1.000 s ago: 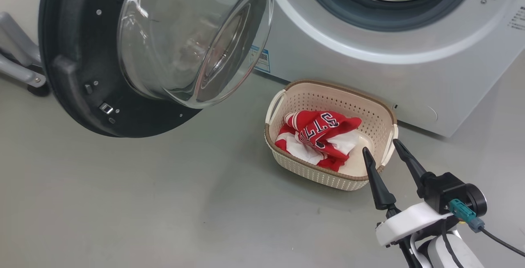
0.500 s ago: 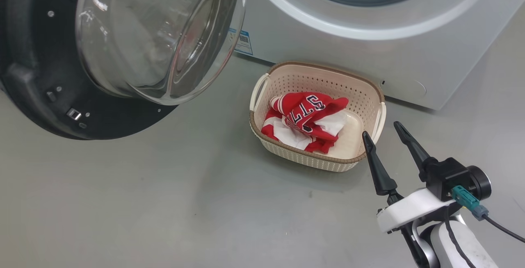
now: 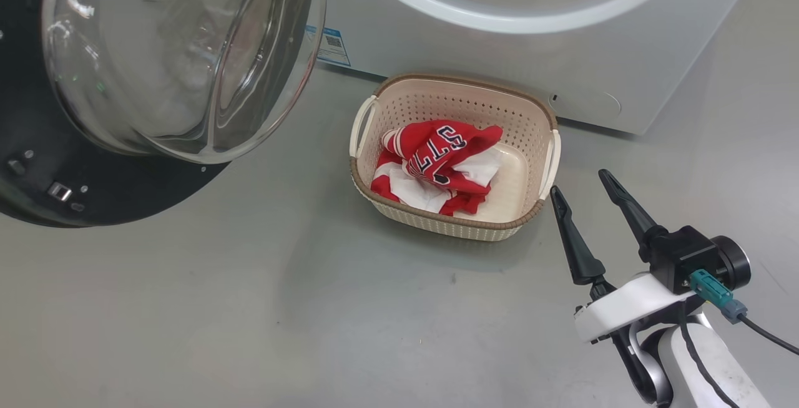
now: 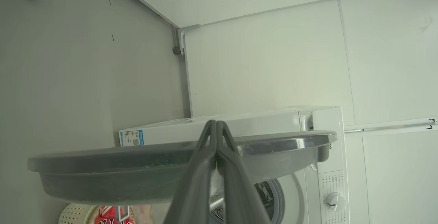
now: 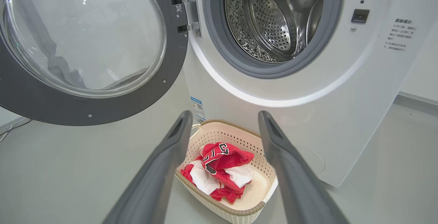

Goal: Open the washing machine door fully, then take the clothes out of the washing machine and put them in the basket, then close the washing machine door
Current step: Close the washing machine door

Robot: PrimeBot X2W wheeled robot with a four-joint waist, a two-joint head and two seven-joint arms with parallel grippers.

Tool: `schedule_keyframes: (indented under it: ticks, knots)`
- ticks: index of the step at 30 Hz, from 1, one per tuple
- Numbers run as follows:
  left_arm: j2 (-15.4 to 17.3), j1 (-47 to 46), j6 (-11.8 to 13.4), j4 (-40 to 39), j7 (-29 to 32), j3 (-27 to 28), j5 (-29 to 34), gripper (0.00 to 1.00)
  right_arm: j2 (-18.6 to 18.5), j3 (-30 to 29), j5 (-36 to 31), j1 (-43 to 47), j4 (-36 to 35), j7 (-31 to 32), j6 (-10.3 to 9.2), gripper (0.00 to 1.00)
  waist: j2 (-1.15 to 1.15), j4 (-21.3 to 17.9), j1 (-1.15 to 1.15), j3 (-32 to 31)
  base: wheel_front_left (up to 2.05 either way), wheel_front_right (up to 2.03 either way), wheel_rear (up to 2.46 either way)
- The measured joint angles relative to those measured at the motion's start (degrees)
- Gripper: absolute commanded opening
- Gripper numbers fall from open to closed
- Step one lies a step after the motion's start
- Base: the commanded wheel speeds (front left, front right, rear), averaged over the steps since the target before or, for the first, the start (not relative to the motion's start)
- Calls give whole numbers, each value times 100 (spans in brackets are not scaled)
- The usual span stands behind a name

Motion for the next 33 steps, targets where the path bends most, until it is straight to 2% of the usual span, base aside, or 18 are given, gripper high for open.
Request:
schedule_keyframes:
  ticks: [13,33]
  knots:
    - [1,-349,-14,541,209,-203,7,0,-42,-62,1,-1,-27,0,-1,100,0,-98,0,77,0,0,0]
    - [-7,-431,-573,702,1365,-385,-385,0,-44,-65,4,-1,-47,0,-5,100,0,-31,0,20,0,0,0]
